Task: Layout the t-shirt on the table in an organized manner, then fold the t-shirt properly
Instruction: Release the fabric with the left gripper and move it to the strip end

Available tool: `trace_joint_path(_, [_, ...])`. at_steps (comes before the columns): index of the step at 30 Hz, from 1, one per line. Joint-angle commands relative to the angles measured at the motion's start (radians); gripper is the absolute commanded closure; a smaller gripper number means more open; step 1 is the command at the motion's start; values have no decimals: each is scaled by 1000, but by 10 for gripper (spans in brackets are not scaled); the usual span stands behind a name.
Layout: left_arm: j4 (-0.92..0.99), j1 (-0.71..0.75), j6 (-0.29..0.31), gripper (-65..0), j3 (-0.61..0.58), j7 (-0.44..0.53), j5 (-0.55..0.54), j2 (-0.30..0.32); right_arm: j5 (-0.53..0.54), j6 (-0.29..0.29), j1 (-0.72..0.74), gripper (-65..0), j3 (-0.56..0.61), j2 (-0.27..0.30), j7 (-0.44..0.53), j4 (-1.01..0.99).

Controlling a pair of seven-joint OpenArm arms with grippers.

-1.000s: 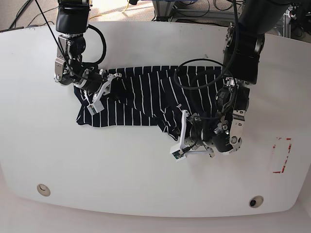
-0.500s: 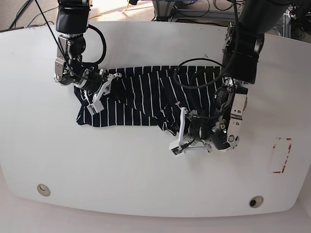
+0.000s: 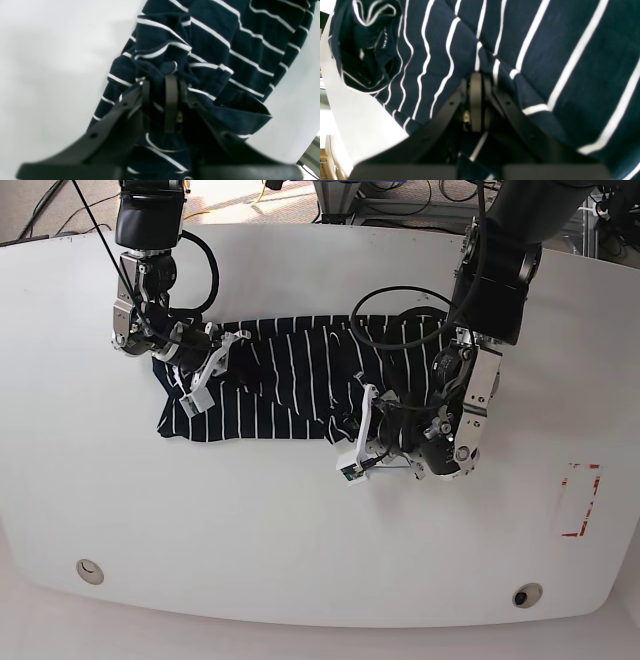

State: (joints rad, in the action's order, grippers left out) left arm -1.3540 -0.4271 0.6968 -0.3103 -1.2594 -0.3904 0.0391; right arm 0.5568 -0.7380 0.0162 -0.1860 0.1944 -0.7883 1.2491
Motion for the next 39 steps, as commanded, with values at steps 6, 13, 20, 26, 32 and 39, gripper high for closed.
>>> trace_joint_path(6, [-68, -37, 1, -289, 29, 11, -17, -3, -117, 40, -9, -11, 3, 10, -104, -13])
trace_joint_path(13, [-210, -37, 1, -347, 173, -39, -18, -29, -117, 40, -9, -11, 4, 10, -104, -13])
trace_joint_path(20, [-342, -16, 1, -346, 279, -90, -37, -12, -117, 40, -9, -11, 4, 10, -104, -13])
trace_joint_path(26, [-396, 92, 1, -338, 334, -70, -49, 78, -117, 40, -8, -11, 4, 10, -104, -13])
trace_joint_path(32, [-396, 225, 1, -236, 371, 63, -40, 160, -117, 40, -8, -11, 3, 10, -104, -12])
trace_joint_path(39, [-354, 296, 1, -125, 368, 129, 9, 189, -116, 40, -8, -11, 4, 10, -104, -12])
